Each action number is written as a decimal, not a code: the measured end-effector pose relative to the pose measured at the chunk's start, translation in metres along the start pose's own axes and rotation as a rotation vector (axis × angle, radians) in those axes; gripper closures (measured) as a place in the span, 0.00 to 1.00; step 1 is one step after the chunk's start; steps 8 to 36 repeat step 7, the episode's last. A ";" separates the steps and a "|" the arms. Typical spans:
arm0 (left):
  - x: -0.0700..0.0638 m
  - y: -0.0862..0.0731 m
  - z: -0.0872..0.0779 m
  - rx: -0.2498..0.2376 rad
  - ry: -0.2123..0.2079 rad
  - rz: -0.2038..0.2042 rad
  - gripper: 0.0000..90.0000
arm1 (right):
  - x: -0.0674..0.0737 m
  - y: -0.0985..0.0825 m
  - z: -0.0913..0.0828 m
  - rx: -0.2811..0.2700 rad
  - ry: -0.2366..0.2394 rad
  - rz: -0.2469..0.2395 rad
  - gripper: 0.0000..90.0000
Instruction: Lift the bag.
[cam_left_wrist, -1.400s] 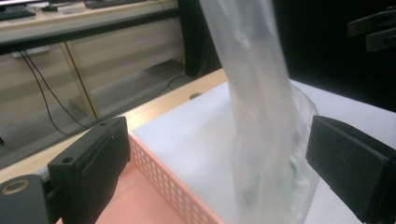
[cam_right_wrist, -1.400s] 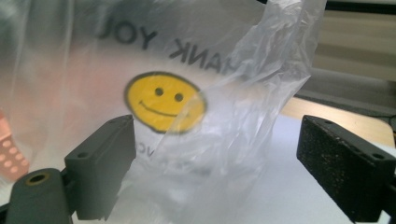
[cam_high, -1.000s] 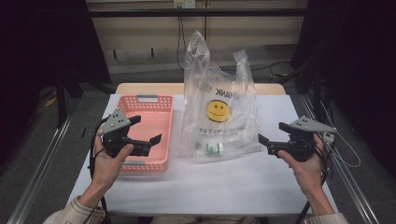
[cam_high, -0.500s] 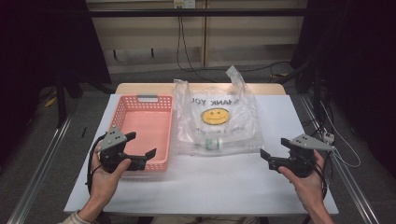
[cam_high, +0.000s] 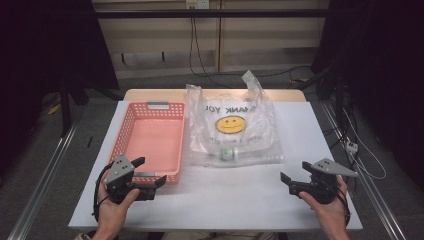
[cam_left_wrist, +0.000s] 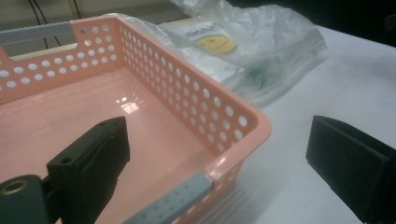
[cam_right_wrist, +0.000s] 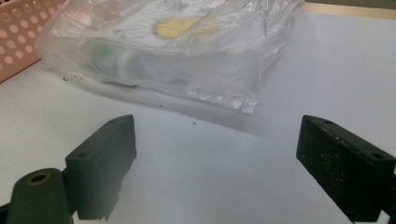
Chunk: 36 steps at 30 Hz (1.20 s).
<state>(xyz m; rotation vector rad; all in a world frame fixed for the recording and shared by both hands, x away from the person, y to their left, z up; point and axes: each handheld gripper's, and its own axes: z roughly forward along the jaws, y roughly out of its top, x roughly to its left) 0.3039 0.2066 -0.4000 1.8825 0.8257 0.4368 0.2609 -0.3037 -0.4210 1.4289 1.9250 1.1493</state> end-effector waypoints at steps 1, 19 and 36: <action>0.000 -0.002 -0.001 -0.008 0.005 -0.009 0.07 | 0.000 -0.002 0.001 0.001 -0.005 -0.001 0.13; 0.002 -0.008 -0.001 -0.018 0.008 -0.027 0.07 | 0.001 -0.005 0.006 0.017 -0.002 0.001 0.14; 0.002 -0.008 -0.001 -0.018 0.008 -0.027 0.07 | 0.001 -0.005 0.006 0.017 -0.002 0.001 0.14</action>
